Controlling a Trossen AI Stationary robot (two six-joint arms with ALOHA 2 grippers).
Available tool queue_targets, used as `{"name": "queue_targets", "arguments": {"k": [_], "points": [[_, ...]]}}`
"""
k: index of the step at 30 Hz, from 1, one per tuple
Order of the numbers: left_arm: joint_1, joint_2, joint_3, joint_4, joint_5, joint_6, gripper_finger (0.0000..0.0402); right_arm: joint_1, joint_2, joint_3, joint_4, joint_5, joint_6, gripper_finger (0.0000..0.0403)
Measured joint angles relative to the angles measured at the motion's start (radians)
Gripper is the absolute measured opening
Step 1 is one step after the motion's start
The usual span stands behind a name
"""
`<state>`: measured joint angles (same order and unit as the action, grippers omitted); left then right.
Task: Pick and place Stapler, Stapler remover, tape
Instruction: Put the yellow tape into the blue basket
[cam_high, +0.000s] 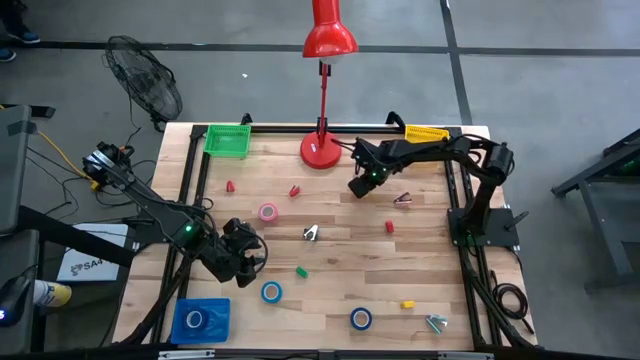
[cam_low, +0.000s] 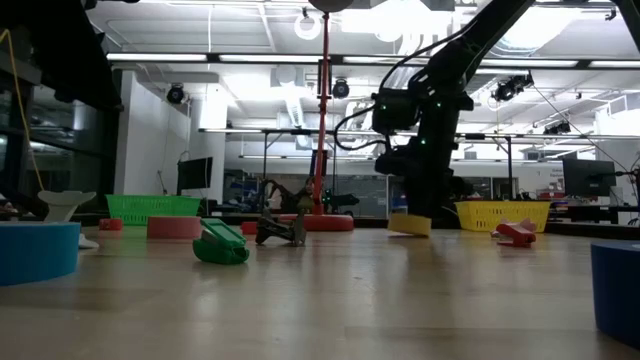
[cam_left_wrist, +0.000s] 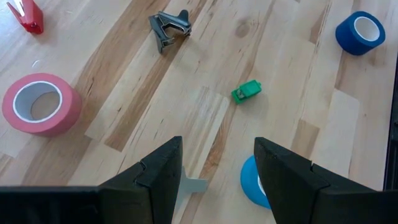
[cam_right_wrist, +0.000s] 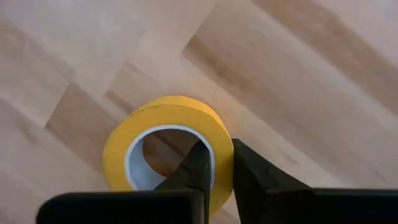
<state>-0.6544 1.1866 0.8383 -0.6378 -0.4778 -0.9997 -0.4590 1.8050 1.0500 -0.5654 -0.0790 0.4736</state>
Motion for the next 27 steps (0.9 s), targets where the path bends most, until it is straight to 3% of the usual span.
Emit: {"name": "queue_targets", "arguments": {"k": [8,17,21,27], "points": [[0.0,0.0,0.0,0.051,-0.041,0.0,0.0198,0.05,-0.042,0.011,0.042,-0.058,-0.007,0.0031],[0.001,0.001,0.0,0.142,-0.206,0.019,0.0198,0.166,-0.201,0.011,0.282,-0.094,-0.041,0.0031],[0.005,0.0,0.0,0.23,-0.27,0.089,0.0198,0.228,-0.272,0.011,0.419,-0.092,-0.096,0.0031],[0.097,0.0,0.0,0.456,-0.25,0.279,0.0198,0.325,-0.354,0.012,0.619,-0.093,-0.193,0.0031]]}}
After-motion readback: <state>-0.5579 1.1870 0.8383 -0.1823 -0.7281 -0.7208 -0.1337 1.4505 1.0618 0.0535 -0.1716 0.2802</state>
